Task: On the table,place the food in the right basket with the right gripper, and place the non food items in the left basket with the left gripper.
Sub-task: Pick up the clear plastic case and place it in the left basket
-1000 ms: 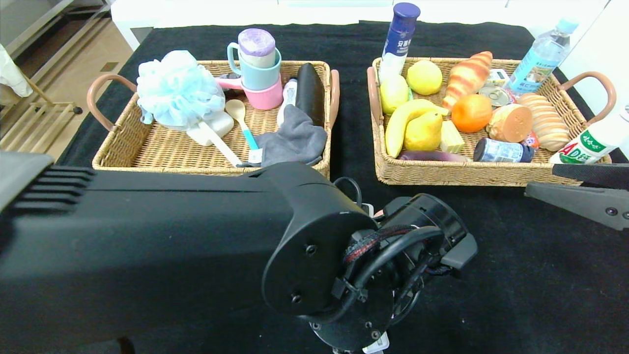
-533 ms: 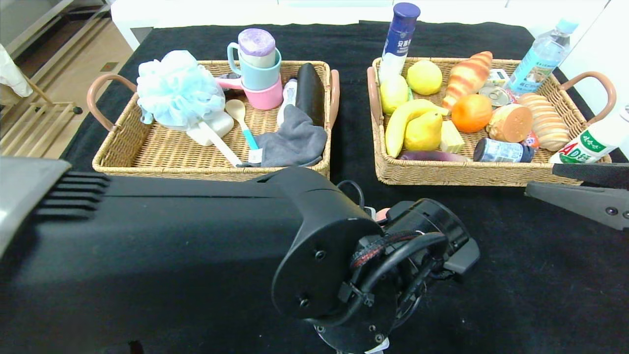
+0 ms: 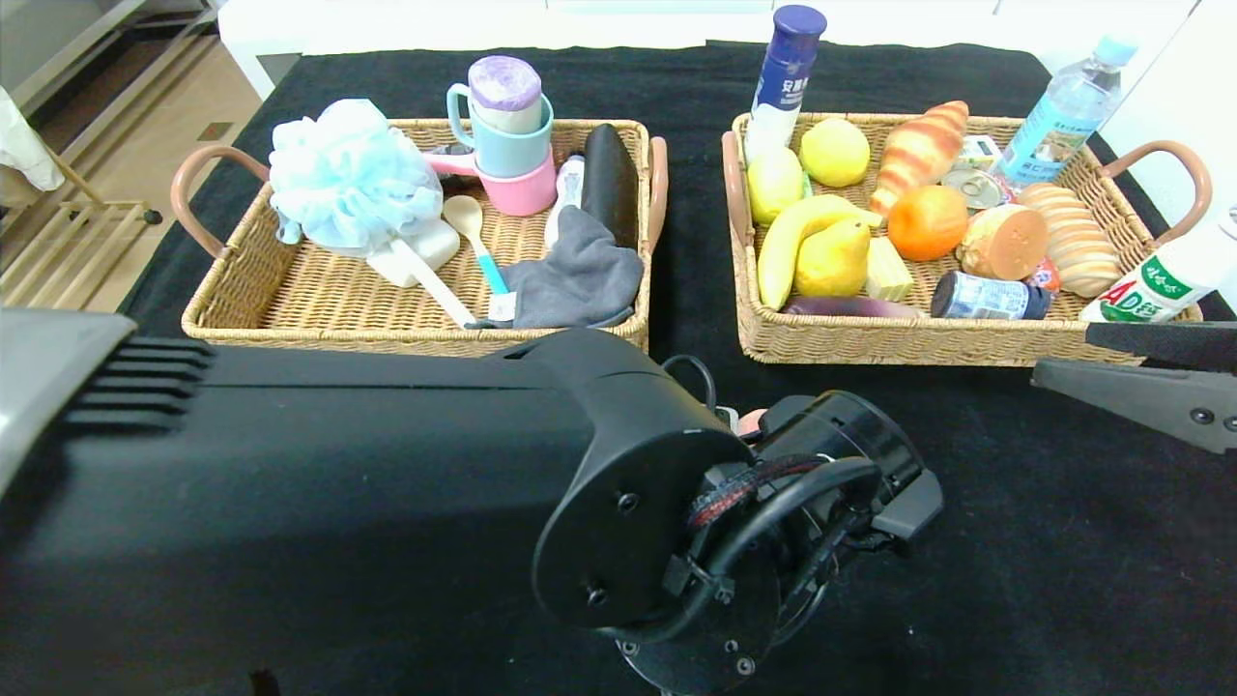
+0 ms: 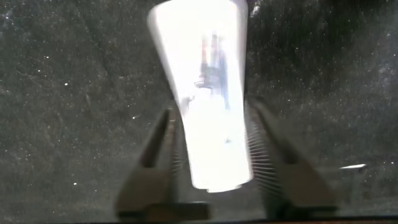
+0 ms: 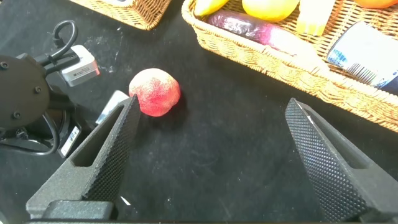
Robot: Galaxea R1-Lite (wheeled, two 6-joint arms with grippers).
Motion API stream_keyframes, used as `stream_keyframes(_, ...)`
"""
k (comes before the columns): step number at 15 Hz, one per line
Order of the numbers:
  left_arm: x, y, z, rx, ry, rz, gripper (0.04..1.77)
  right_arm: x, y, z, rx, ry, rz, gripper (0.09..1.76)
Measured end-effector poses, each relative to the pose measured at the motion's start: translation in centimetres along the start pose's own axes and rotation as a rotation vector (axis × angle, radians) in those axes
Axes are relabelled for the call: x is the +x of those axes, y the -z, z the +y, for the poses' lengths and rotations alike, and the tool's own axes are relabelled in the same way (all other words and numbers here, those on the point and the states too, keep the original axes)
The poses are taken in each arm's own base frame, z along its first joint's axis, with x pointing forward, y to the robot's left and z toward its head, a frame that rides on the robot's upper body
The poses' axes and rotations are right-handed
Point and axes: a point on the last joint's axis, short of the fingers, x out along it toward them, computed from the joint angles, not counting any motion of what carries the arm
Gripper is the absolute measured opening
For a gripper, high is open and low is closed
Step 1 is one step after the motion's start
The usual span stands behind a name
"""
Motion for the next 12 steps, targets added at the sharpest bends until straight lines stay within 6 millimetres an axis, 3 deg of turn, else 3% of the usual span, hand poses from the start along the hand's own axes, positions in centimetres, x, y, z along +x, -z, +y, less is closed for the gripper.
stream_keyframes(12, -0.54, 0.03, 0.5, 0.007, -0.012, 0.005, 0.64, 0.19, 0.13, -0.04, 0.003, -0.003, 0.007, 1.71)
